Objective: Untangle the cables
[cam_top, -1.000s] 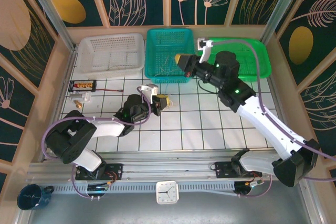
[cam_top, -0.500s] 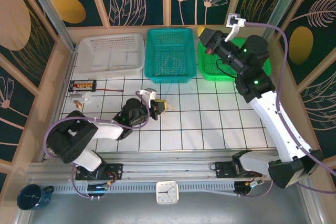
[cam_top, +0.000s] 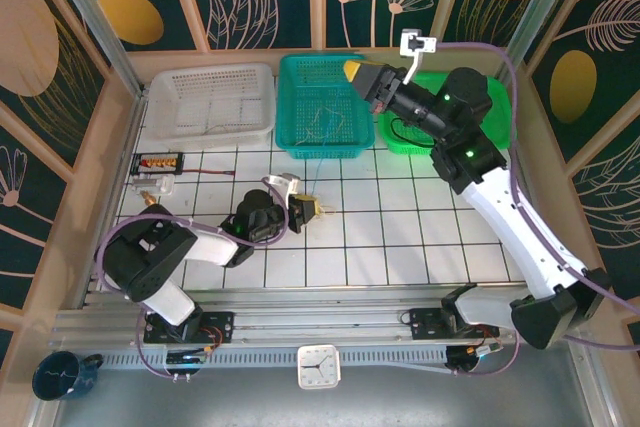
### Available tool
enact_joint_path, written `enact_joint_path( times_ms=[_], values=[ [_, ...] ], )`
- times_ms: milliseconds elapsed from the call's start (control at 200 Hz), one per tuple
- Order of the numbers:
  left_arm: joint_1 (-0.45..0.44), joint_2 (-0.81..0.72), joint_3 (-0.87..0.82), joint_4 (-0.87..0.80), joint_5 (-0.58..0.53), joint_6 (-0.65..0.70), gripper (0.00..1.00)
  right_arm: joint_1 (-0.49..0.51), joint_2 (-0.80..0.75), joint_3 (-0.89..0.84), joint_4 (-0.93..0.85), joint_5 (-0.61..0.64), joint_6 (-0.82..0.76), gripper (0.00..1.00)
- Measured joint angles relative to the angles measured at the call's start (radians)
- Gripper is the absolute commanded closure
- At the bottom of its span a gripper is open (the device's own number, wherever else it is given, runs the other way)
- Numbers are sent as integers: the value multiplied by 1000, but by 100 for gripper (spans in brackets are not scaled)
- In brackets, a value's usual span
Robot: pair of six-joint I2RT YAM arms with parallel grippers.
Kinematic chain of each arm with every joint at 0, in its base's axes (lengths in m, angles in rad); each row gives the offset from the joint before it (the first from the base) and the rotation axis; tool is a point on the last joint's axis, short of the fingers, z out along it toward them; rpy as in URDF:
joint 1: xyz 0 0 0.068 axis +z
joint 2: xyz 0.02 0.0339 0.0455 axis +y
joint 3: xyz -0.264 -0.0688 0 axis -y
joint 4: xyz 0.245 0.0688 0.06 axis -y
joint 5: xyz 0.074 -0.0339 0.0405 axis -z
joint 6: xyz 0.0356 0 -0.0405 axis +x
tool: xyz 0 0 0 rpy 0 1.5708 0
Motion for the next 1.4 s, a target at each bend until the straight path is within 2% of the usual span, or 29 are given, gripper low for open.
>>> enact_joint_path(
  times_ms=[195,315,771,961,1101,1286,1401],
  values=[
    [0,66,2,0,27,-13,73,27,42,61,0,-5,-1,100],
    [0,76,2,0,33,-23,64,35,49,99,0,-5,-7,100],
    [0,143,3,15,44,-26,64,22,90,286,2,-1,-19,100],
    [0,143,3,16,45,-36,57,-37,125,350,0,17,-35,100],
    [0,117,2,13,48,-45,43,-87,143,352,-2,42,-42,100],
    [0,19,2,-10,36,-56,2,-146,169,352,-2,84,-54,100],
    [0,-21,2,-27,18,-55,1,-181,180,352,-2,114,-69,100]
  ],
)
